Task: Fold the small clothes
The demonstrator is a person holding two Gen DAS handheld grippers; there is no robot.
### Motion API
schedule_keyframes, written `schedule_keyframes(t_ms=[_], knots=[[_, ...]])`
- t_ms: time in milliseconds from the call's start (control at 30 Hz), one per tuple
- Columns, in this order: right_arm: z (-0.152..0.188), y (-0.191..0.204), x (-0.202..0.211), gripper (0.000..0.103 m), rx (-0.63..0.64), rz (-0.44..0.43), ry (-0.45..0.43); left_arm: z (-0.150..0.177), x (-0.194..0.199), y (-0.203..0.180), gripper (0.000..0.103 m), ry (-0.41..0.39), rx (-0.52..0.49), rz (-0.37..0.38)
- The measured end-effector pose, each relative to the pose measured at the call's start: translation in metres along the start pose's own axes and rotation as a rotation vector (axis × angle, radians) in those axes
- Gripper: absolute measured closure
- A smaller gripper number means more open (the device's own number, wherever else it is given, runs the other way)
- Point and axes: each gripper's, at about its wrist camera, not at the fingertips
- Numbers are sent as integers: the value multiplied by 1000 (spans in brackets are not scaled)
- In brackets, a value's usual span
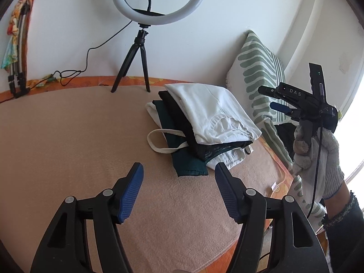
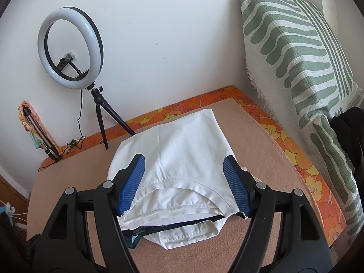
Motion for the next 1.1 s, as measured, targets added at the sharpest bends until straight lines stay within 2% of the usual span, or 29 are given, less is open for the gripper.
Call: schedule_keyframes(t_ms=[67,200,267,400,500,567,700,967,1033,1067,1100], knots=[[13,8,6,22,15,-17,7,3,8,-3,36,-4,-37,-19],[39,25,15,21,57,8,13,12,26,-10,23,-29,-111,-45],[50,32,21,17,67,19,11,17,35,-15,22,-49,-148,-57],[69,44,37,15,79,48,-13,23,45,-19,22,-74,-196,-81],[81,54,49,13,99,76,-34,25,51,-18,22,-95,-198,-84],[88,60,57,6,112,91,-47,27,53,-16,21,-103,-190,-90],[102,70,73,0,117,117,-97,29,53,-10,18,-94,-183,-125],[124,76,87,0,75,158,-176,33,52,4,18,-75,-163,-159],[128,77,87,0,64,159,-188,34,53,4,13,-78,-182,-186],[130,77,87,0,58,157,-191,36,53,3,3,-88,-203,-217],[132,77,87,0,53,155,-191,37,55,1,0,-108,-224,-253]])
Point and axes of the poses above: each gripper's, at about its wrist camera, not at the fingertips, and x roughly against the way its jaws point, y to its left, z to its underside, and after that the axes turned 5 degrees about z, right-handed
